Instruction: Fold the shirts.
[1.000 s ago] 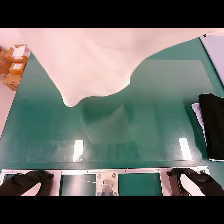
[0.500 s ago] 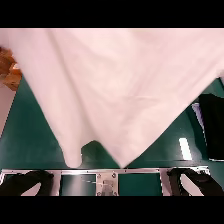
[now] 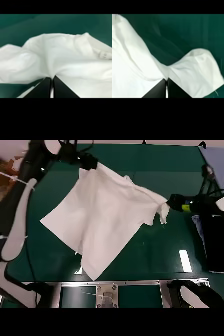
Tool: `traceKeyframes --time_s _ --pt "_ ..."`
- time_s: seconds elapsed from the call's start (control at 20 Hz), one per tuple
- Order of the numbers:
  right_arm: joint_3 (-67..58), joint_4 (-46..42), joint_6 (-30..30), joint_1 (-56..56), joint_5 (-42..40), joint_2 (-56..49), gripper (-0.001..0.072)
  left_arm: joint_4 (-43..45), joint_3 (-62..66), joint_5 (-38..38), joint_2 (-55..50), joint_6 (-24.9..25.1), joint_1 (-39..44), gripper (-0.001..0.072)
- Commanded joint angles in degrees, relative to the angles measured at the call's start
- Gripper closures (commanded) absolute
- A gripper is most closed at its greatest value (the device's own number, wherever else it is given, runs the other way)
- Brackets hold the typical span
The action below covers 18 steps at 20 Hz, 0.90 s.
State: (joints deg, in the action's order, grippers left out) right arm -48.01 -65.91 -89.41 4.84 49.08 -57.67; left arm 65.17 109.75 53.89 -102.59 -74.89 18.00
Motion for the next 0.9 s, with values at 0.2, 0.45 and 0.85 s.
traceKeyframes --time_s 0.2,0.45,0.85 --pt "5.0 0.7 3.1 0.1 -5.9 -14.6 0.0694 -19.8 2.4 4.9 -14.9 1.3 -1.4 0.0002" --pt "-2.4 0.8 4.7 4.1 -1.4 -14.5 0.0694 -18.1 8.7 38.4 -11.4 -13.7 -9.6 0.0005" --pt "-3.4 0.9 7.2 6.4 -1.3 -14.5 0.0694 -3.7 -32.4 42.0 12.8 -17.0 -5.3 0.0005"
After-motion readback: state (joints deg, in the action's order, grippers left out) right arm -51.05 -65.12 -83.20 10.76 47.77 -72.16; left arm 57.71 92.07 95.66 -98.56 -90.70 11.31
